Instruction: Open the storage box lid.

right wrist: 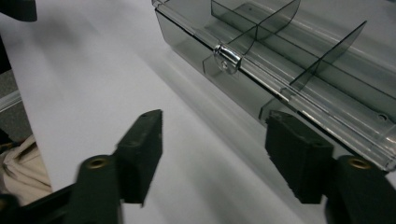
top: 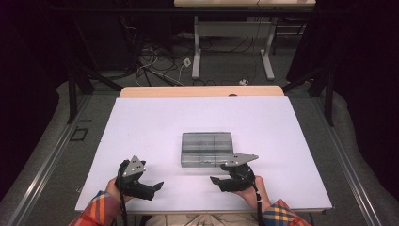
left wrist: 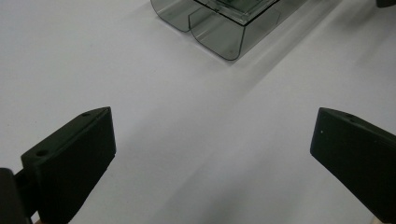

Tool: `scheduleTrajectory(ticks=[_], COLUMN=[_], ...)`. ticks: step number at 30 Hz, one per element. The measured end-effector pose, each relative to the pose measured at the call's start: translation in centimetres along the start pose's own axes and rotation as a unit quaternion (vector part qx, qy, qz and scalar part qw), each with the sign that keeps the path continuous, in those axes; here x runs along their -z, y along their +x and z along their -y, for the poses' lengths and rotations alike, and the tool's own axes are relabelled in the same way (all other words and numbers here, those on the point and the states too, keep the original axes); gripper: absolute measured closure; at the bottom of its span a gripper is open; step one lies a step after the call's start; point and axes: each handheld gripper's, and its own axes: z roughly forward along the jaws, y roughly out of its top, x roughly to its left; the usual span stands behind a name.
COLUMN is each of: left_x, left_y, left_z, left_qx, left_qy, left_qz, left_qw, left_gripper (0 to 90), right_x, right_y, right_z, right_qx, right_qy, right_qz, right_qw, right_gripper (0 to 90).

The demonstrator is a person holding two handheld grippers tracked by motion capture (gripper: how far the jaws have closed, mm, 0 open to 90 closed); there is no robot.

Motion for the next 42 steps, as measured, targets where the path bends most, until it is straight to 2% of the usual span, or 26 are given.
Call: scheduleTrajectory(ticks=[4, 5, 7, 10, 13, 18, 19, 26, 32, 33, 37, 38, 42], left_x=[-0.1, -0.1, -0.1, -0.1, -0.3, -0.4, -0.5, -0.5, -1.0, -1.1, -1.5, -1.6, -2.3], left_y=[0.0, 0.0, 0.1, 0.0, 0.1, 0.1, 0.1, 0.1, -0.1, -0.2, -0.3, -0.3, -0.2], left_z=[0.0, 0.0, 0.0, 0.0, 0.0, -0.1, -0.1, -0.1, -0.5, -0.6, -1.0, -1.2, -1.7], left_qx=[0.002, 0.002, 0.003, 0.002, 0.003, 0.004, 0.000, 0.001, 0.003, 0.004, 0.013, 0.013, 0.019], left_qy=[0.000, 0.000, -0.001, 0.000, 0.011, 0.013, 0.007, 0.007, 0.012, 0.013, 0.012, 0.013, 0.020], left_qz=[-0.002, -0.002, -0.002, -0.002, -0.002, -0.001, -0.003, -0.005, -0.004, -0.007, -0.010, -0.013, -0.009], left_qw=[1.0000, 1.0000, 1.0000, 1.0000, 0.9999, 0.9999, 1.0000, 1.0000, 0.9999, 0.9999, 0.9998, 0.9998, 0.9996], left_gripper=[0.1, 0.1, 0.1, 0.1, 0.1, 0.1, 0.1, 0.1, 0.2, 0.2, 0.7, 1.1, 2.3], right_x=[-0.4, -0.6, -0.7, -0.8, -1.0, -1.2, -1.2, -1.9, -1.9, -1.8, -1.8, -1.9, -1.9], right_y=[0.0, 0.0, 0.1, 0.1, 0.1, 0.0, 0.0, 0.1, -0.3, -0.3, -0.3, -0.3, -0.3], right_z=[-0.2, -0.3, -0.3, -0.4, -0.4, -0.5, -0.5, -0.7, -0.7, -0.7, -0.8, -0.8, -0.8], right_qx=[-0.007, -0.008, -0.010, -0.010, -0.010, -0.011, -0.011, -0.014, -0.027, -0.028, -0.024, -0.023, -0.023], right_qy=[-0.003, -0.013, -0.010, -0.008, -0.009, -0.016, -0.016, -0.021, -0.024, -0.017, -0.020, -0.029, -0.029], right_qz=[0.003, 0.001, 0.003, 0.003, 0.006, 0.014, 0.014, 0.021, 0.025, 0.026, 0.026, 0.027, 0.027], right_qw=[1.0000, 0.9999, 0.9999, 0.9999, 0.9999, 0.9997, 0.9997, 0.9995, 0.9990, 0.9991, 0.9992, 0.9990, 0.9990], right_gripper=[50.4, 55.9, 57.9, 66.5, 71.4, 78.6, 78.6, 80.2, 82.4, 82.8, 84.3, 84.4, 84.5])
